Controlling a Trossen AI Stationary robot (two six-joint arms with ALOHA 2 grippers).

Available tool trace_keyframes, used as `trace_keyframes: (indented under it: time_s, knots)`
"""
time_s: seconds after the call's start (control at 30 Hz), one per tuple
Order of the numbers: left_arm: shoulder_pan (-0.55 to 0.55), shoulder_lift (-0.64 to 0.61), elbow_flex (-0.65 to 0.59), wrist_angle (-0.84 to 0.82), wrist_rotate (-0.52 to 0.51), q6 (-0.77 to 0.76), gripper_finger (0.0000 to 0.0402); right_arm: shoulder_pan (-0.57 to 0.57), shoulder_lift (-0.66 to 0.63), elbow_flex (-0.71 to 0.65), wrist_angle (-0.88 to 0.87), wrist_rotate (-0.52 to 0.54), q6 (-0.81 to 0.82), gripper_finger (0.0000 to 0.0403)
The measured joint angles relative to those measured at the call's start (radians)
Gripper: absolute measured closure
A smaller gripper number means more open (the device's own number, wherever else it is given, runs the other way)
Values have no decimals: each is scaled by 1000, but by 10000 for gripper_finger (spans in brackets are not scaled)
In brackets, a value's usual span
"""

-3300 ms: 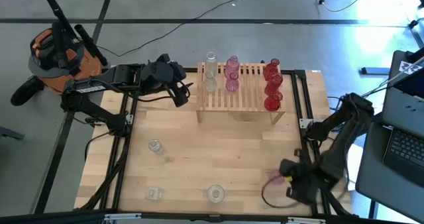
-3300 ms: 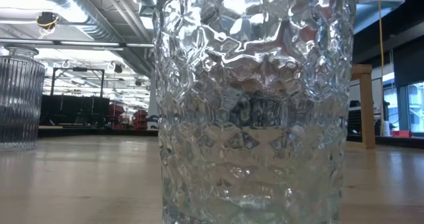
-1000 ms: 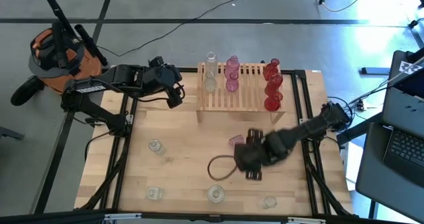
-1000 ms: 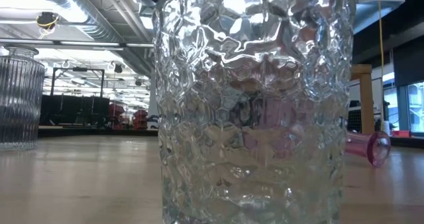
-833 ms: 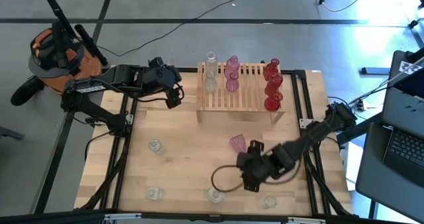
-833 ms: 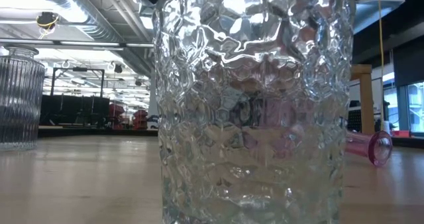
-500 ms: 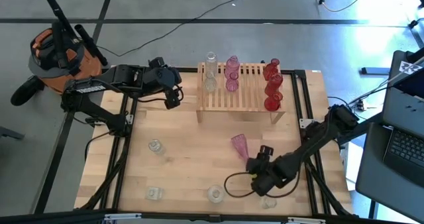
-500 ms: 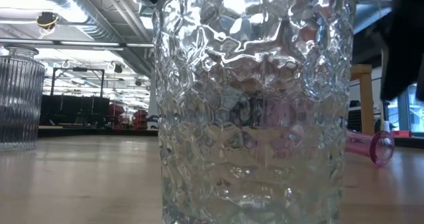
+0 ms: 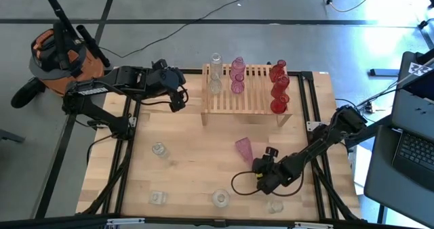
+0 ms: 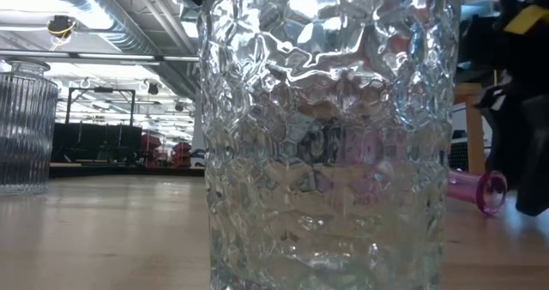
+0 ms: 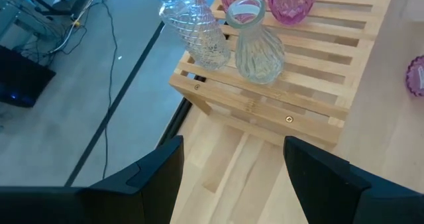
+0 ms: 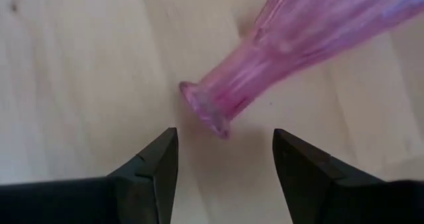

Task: Sort vases onto shelf
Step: Put the pink vase on the shelf aligned with the other pink vase

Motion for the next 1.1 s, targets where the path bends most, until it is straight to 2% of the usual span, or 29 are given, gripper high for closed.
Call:
trace_keyframes:
  time_s: [0.27,0.73,1.1]
  knots:
    - [0,0,0,1,0,-4,151,-48,0,-29,25,52,-4,210]
    - [0,0,0,8,-1,-27,151,-138,1,-31,98,108,-116,210]
    - [0,0,0,8,-1,-27,151,-143,6,-31,157,110,58,210]
